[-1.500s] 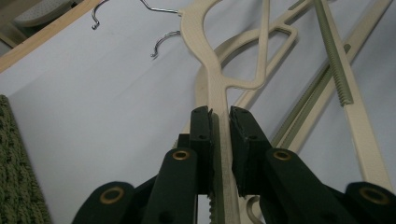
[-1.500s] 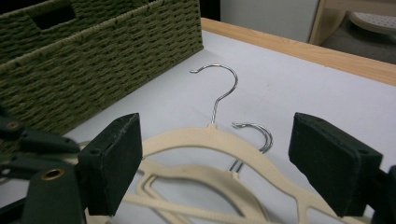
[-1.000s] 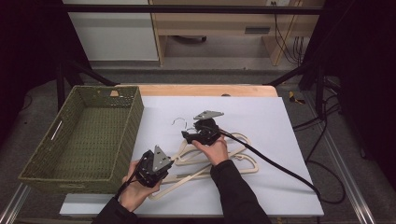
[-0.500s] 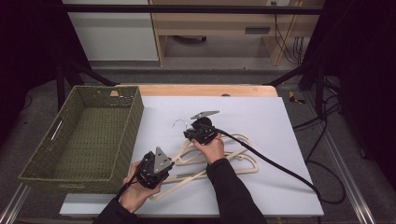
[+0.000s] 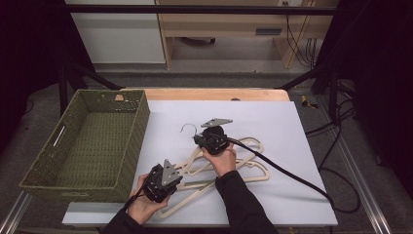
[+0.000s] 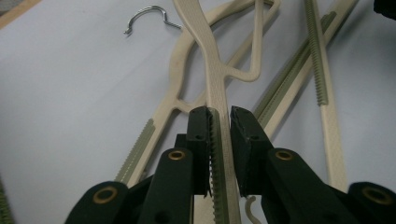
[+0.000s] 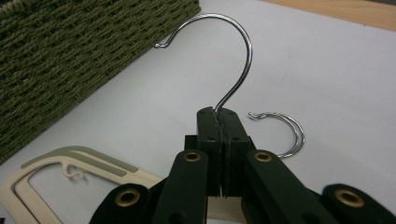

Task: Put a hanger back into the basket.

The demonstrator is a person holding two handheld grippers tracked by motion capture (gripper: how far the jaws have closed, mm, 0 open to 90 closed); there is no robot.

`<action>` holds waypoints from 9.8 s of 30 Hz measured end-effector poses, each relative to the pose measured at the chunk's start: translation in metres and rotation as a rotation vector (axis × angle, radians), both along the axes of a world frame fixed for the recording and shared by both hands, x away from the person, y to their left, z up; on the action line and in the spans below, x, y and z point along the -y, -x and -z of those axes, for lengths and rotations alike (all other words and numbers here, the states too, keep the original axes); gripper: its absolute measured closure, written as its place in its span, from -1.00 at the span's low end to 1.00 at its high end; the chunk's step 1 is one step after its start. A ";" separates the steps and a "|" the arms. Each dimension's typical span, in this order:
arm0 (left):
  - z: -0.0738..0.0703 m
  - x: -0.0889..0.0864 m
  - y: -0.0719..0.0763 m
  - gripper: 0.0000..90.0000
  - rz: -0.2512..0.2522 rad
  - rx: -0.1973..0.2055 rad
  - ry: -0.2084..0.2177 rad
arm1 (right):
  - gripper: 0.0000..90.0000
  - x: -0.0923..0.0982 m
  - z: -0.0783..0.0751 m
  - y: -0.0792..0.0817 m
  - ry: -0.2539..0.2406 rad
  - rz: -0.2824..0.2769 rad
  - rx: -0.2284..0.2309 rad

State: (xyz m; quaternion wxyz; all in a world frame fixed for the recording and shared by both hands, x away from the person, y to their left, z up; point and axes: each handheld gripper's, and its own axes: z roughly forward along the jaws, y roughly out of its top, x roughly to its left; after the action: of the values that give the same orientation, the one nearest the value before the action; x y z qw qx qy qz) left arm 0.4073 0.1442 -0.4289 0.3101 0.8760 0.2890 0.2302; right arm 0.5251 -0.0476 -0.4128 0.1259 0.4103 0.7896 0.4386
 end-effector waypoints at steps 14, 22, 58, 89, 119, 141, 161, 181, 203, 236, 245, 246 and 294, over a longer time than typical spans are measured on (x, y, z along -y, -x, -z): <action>-0.007 0.014 -0.034 -0.15 0.031 -0.059 0.241 | 0.99 0.020 -0.009 0.032 -0.060 -0.067 0.133; -0.009 0.035 -0.043 0.17 0.022 -0.104 0.315 | 0.99 0.029 -0.013 0.041 -0.070 -0.083 0.163; -0.053 0.037 -0.003 0.91 0.083 -0.044 0.407 | -0.72 0.149 -0.022 0.117 -0.116 -0.022 0.303; -0.161 -0.119 -0.058 0.91 -0.037 0.091 0.422 | -0.90 0.180 -0.020 0.118 -0.094 0.081 0.303; -0.153 -0.215 -0.078 0.91 -0.152 0.116 0.316 | -0.98 0.185 -0.020 0.116 -0.093 0.095 0.292; -0.116 -0.276 -0.079 0.91 -0.225 0.096 0.241 | -0.98 0.182 -0.017 0.114 -0.071 0.080 0.280; -0.056 -0.273 -0.079 0.90 -0.217 0.046 0.080 | -0.98 0.181 -0.016 0.114 -0.069 0.078 0.278; -0.029 -0.238 -0.066 0.74 -0.098 -0.073 -0.080 | -0.97 0.179 -0.016 0.115 -0.065 0.066 0.277; -0.026 -0.225 -0.063 0.22 -0.063 -0.047 -0.171 | -0.97 0.178 -0.018 0.116 -0.066 0.060 0.283; -0.089 -0.107 -0.016 -0.75 0.022 0.144 0.421 | -0.94 0.173 -0.020 0.108 -0.082 0.056 0.279; -0.067 -0.079 -0.011 -0.74 0.053 0.115 0.462 | -0.92 0.164 -0.021 0.101 -0.078 0.047 0.269; -0.064 -0.077 -0.011 -0.74 0.056 0.111 0.462 | -0.92 0.161 -0.021 0.100 -0.075 0.044 0.267; 0.036 -0.038 -0.065 0.30 -0.030 -0.189 0.120 | -0.91 0.153 -0.024 0.097 -0.061 0.026 0.268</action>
State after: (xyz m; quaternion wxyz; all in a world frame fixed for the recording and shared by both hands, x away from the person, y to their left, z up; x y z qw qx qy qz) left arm 0.4726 0.1821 -0.4651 0.3297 0.8693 0.3433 0.1334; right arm 0.4283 -0.2001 -0.3890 0.2231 0.3620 0.7465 0.5117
